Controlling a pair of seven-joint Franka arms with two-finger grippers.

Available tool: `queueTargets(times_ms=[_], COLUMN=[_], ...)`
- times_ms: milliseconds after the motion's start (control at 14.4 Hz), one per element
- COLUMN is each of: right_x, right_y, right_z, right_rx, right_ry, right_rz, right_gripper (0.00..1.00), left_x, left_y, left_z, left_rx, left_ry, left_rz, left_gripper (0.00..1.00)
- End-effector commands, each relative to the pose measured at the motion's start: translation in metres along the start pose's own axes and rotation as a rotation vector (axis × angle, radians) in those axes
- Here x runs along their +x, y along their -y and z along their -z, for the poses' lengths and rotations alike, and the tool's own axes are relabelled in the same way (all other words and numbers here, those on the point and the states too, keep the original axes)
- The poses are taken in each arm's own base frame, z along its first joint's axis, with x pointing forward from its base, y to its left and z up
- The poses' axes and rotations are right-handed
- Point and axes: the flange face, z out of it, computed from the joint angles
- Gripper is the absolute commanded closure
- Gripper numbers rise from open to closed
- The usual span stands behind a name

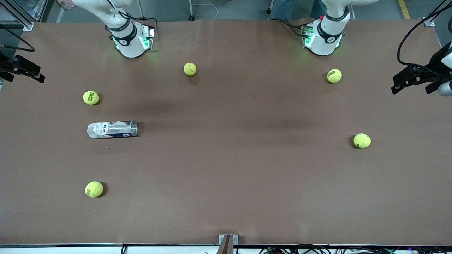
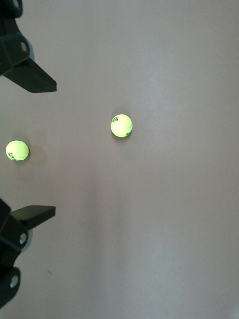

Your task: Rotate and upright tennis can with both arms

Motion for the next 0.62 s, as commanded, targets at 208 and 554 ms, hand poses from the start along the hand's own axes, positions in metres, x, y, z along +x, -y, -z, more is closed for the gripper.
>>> queueTargets(times_ms=[208, 554], right_x=[-0.0064, -0.0062], right_y=[0.0006, 0.0042], right_z=[-0.0008, -0.0008], right_rx=[-0.014, -0.017], right_ry=[-0.018, -0.007], right_rz=[0.015, 0.023], right_gripper=[0.0, 0.0], left_x=[0.0006, 0.0006], left_y=[0.0017, 0.0016], left_z=[0.0054, 0.0061], left_rx=[0.007, 0.005], left_ry=[-0.006, -0.008], left_rz=[-0.001, -0.001], left_gripper=[0.0, 0.0])
